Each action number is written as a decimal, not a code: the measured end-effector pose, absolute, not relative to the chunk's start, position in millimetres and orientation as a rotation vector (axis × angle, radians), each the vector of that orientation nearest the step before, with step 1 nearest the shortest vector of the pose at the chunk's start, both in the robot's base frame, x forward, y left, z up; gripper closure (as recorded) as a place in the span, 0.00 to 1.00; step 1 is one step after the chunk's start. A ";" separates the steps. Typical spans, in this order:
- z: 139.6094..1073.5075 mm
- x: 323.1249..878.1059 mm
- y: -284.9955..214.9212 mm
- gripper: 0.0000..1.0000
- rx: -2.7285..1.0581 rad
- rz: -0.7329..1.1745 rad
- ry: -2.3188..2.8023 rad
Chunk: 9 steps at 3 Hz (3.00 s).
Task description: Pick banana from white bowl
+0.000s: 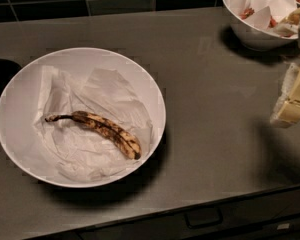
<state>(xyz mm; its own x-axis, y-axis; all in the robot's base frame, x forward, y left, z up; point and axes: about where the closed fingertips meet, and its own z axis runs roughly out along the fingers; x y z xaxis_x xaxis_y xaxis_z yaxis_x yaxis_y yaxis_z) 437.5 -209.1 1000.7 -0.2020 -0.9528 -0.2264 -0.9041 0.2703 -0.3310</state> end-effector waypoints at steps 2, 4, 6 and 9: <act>1010.8 436.6 -194.1 0.00 -1.693 -0.195 2.120; 1028.7 436.1 -144.1 0.00 -1.763 -0.233 1.996; 1032.3 458.5 -103.9 0.00 -1.761 -0.158 1.963; 1013.8 475.6 -36.7 0.00 -1.853 0.134 1.906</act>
Offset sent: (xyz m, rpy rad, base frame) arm -0.0006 0.0321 0.0166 0.0032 -0.0584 0.0528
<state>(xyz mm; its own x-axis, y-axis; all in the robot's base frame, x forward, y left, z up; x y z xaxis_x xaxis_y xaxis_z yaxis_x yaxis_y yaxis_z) 475.6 -36.7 1013.8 0.0279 -0.9175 -0.3967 -0.9640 0.0803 -0.2536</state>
